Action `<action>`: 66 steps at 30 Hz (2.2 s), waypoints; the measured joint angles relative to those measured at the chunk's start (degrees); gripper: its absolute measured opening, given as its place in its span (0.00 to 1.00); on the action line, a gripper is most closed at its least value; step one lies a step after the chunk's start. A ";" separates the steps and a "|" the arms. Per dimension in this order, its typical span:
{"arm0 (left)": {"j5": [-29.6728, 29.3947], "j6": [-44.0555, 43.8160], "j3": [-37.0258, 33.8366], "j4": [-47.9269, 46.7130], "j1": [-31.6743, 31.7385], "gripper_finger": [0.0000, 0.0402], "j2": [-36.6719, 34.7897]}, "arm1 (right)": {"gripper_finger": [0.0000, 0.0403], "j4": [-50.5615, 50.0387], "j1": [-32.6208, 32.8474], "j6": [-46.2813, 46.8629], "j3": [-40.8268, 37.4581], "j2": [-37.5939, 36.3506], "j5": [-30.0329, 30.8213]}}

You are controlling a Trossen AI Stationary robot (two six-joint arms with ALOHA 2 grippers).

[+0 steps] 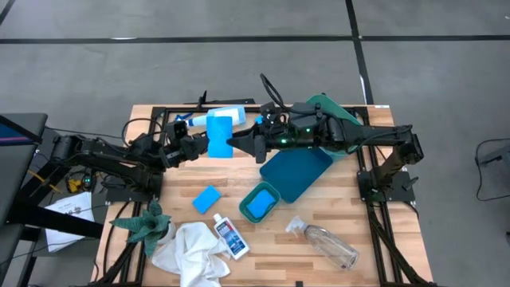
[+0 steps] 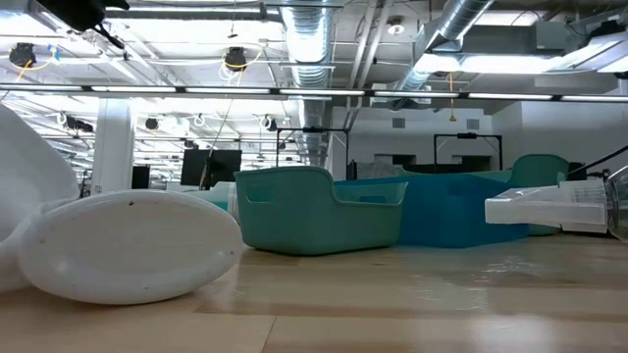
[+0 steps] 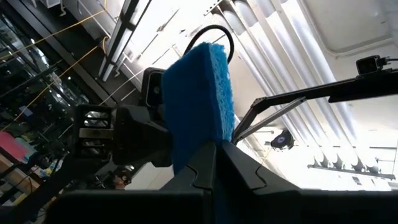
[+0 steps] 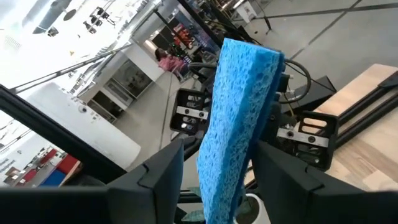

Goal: Pick & Place Kitchen Items
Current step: Put the blue sponge into the bottom green bin

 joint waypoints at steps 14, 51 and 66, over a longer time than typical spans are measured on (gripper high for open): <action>-0.67 0.09 0.00 0.00 0.00 0.01 0.02 | 0.23 -0.09 0.10 0.00 0.00 0.00 -0.02; 3.97 2.94 -3.10 -25.75 14.05 0.41 -15.50 | 0.00 -27.79 12.45 16.88 0.01 -3.07 28.30; 15.05 -4.91 -3.10 -29.70 20.00 0.37 -14.84 | 0.00 -28.72 31.89 53.90 -14.58 -2.62 56.05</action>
